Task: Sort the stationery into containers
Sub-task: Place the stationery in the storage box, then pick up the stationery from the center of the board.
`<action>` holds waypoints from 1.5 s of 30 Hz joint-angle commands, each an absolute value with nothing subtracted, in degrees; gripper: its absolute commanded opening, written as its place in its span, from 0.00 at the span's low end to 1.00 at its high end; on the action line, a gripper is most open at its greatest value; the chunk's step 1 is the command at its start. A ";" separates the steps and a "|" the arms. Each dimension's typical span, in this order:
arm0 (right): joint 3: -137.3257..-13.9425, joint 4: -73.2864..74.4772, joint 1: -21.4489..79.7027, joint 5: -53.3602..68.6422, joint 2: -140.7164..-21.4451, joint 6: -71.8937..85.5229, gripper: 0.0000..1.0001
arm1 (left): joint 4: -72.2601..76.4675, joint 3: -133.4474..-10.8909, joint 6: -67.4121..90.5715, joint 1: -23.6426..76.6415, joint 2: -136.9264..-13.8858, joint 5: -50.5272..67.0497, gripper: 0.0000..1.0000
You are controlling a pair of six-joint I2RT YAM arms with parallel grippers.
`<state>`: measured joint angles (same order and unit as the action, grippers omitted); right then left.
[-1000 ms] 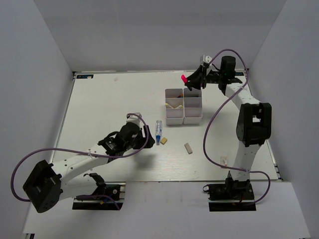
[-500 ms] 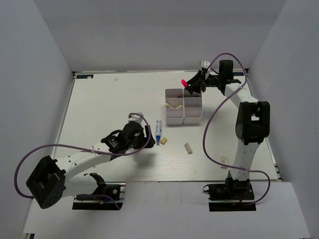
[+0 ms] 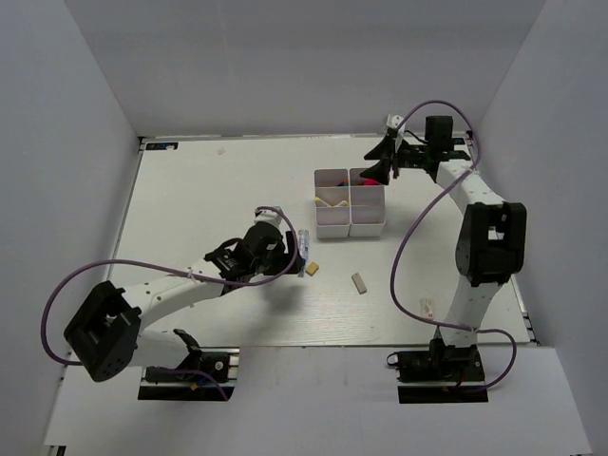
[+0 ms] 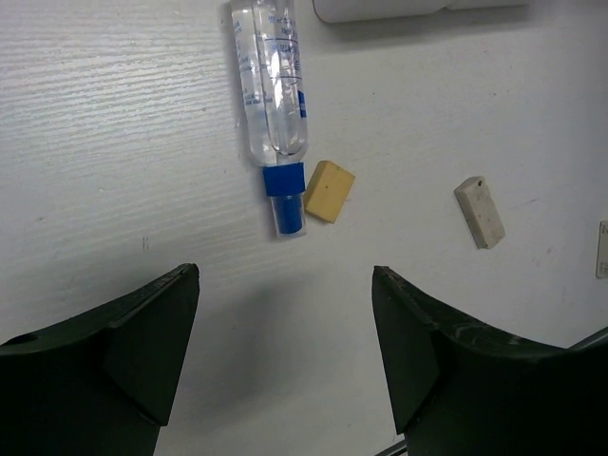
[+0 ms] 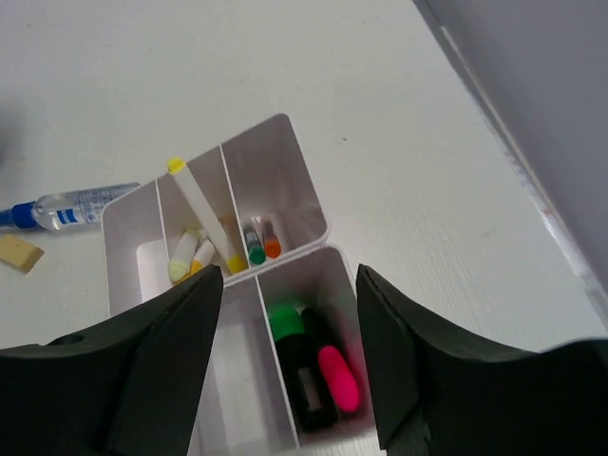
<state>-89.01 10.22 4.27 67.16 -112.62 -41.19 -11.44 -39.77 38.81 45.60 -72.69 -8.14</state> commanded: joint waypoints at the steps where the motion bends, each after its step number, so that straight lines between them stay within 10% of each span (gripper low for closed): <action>1: -86.93 6.78 4.04 54.79 -100.23 -32.20 0.65 | -9.15 -42.97 37.53 45.88 -73.64 -9.31 0.83; 4: -82.63 5.98 4.04 31.75 -92.56 -25.33 0.90 | -8.62 -44.73 36.30 45.88 -76.80 -10.89 0.83; 8: -81.82 17.25 2.21 8.79 -88.33 -12.31 0.88 | -11.51 -50.08 35.77 45.88 -82.68 -15.10 0.83; 12: -72.58 28.74 -1.47 13.96 -81.86 -14.50 0.00 | -13.18 -53.17 35.77 45.18 -87.79 -19.15 0.81; 33: -50.36 24.26 -2.46 19.68 -61.87 -13.45 0.06 | -17.31 -64.60 34.98 44.65 -105.47 -23.55 0.62; 40: -48.87 25.22 -2.46 22.32 -61.87 -14.59 0.39 | -18.46 -61.96 36.12 44.65 -102.84 -24.87 0.18; 45: -48.08 25.93 -2.46 23.90 -61.26 -15.64 0.42 | -16.54 -58.20 31.04 46.14 -91.96 -22.52 0.05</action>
